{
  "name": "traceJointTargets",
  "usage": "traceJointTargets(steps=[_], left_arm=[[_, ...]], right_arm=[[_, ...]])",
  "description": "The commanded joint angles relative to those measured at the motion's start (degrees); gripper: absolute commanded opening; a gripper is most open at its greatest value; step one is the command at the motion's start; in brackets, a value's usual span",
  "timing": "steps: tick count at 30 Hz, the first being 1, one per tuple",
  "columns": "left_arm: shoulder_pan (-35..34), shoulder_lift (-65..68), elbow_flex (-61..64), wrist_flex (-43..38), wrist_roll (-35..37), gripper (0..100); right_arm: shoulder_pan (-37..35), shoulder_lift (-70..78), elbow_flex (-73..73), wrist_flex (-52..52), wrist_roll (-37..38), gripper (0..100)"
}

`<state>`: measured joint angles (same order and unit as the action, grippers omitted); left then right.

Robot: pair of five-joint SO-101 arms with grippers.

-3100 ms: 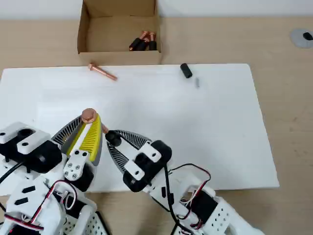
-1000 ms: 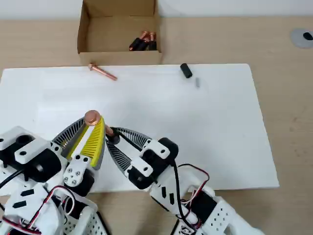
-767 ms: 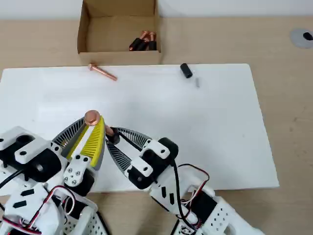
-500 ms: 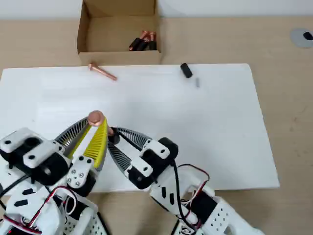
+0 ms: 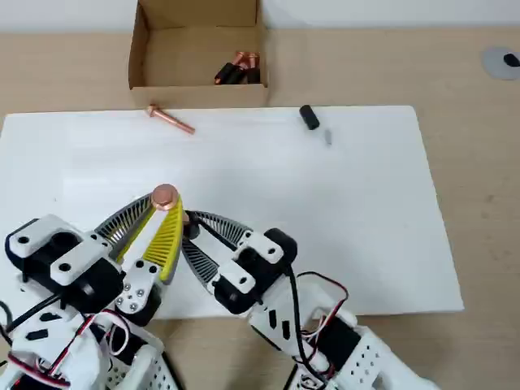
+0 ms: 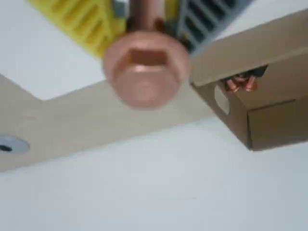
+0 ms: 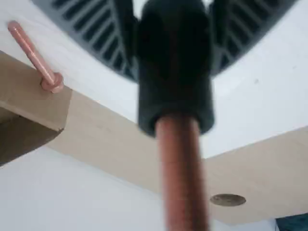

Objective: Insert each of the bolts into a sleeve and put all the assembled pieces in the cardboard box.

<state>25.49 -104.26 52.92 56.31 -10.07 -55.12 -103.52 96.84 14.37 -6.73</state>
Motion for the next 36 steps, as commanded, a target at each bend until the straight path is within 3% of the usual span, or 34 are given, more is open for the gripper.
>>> traceJointTargets(steps=[1, 25, 36], left_arm=[[0.26, 0.22, 0.97, -3.69, -0.62, 1], [0.70, 0.22, 2.90, -4.75, 2.46, 1], [3.78, 0.22, -2.02, 3.60, 4.13, 1]], right_arm=[[0.66, -8.48, -0.22, -2.02, -0.70, 0.9], [0.66, -8.48, -0.22, -1.93, -0.62, 0.9], [0.66, -8.48, -0.22, 0.70, -0.62, 0.9]])
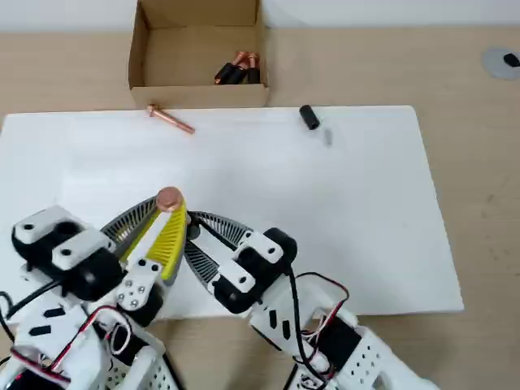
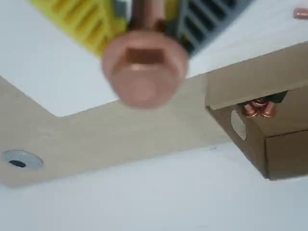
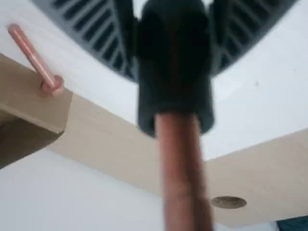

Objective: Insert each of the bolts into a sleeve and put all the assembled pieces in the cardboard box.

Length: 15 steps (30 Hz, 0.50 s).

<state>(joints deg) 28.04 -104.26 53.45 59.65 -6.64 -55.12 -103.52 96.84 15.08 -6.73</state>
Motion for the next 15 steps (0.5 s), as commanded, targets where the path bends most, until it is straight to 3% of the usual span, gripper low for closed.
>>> traceJointTargets(steps=[1, 10, 15], left_arm=[[1.23, 0.22, -2.46, 0.26, 0.70, 1], [0.79, 0.22, -2.46, 0.00, 0.44, 1], [-0.62, 0.04, -2.11, 0.44, 0.70, 10]], right_arm=[[0.66, -8.48, -0.22, 0.00, -0.62, 0.9], [0.66, -8.48, -0.22, 0.00, -0.62, 0.9], [0.66, -8.48, -0.22, 0.00, -0.62, 0.9]])
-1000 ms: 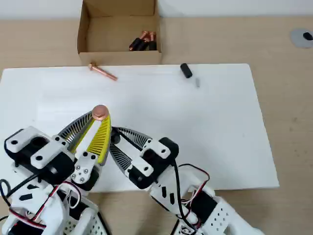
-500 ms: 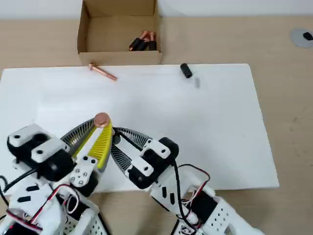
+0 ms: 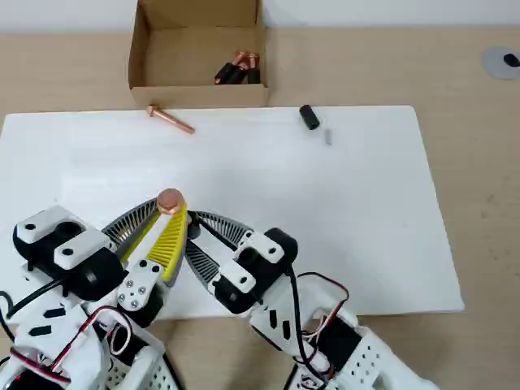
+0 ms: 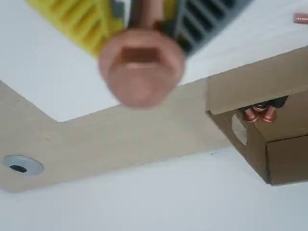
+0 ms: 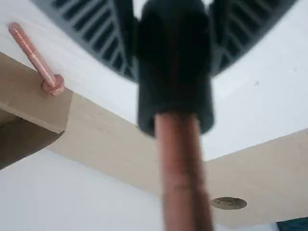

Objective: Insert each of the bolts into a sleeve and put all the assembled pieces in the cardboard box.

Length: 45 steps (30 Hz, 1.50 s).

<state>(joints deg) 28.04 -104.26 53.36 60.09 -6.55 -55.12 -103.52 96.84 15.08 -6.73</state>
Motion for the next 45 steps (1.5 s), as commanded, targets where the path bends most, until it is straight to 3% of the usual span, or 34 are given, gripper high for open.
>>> traceJointTargets(steps=[1, 6, 17, 25, 33, 38, 45], left_arm=[[-1.23, 0.04, -2.02, 0.00, 0.62, 10], [-3.08, 0.13, -1.93, 0.00, 4.22, 15], [-5.01, 0.22, -2.46, 2.81, 4.13, 17], [-5.01, 0.13, -2.64, 4.75, -0.53, 19], [-10.11, 0.22, -5.54, 4.40, -0.97, 20], [-12.92, 0.22, -9.05, 4.40, 2.73, 20], [-22.07, 0.22, -12.04, 5.89, 0.18, 13]], right_arm=[[0.66, -8.48, -0.22, 0.00, -0.53, 0.9], [0.84, -8.48, -0.22, 0.09, -0.44, 0.9], [0.84, -8.48, -0.22, 0.09, -0.44, 0.9], [0.92, -8.48, -0.22, 0.09, -0.35, 0.9], [0.92, -8.48, -0.22, 0.09, -0.35, 0.9], [1.27, -8.40, -0.22, 0.09, -0.35, 0.9], [13.93, -8.48, -0.40, -3.16, -0.18, 0.9]])
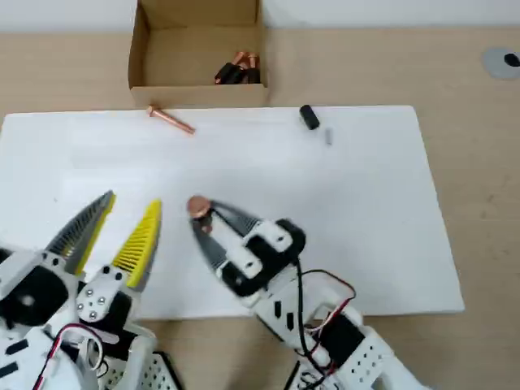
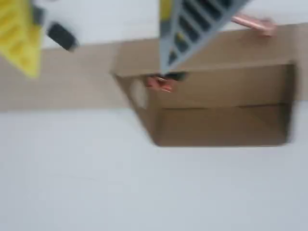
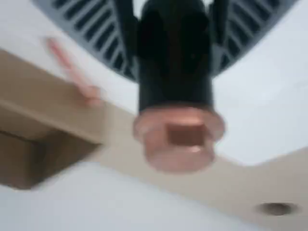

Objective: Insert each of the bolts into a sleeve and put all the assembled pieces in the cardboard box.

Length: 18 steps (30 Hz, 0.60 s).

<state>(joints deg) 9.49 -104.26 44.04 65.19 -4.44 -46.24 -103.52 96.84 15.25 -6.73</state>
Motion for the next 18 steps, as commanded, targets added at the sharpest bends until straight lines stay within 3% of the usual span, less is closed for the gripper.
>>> traceJointTargets(steps=[1, 5, 9, 18], left_arm=[[-4.22, 0.13, -3.34, 1.05, -4.48, 11], [-5.98, -0.13, -3.96, 4.22, -15.82, 7], [-8.26, -0.22, -5.71, 11.52, -23.82, 1], [-8.79, -0.22, -5.71, 15.65, -24.62, 1]], right_arm=[[5.67, -8.31, -0.57, -4.92, 1.14, 0.9], [5.49, -5.41, -4.79, -10.02, 6.86, 0.9], [5.67, 5.14, -13.14, -13.63, 8.00, 0.9], [5.85, 43.91, -44.88, -22.51, 7.74, 0.9]])
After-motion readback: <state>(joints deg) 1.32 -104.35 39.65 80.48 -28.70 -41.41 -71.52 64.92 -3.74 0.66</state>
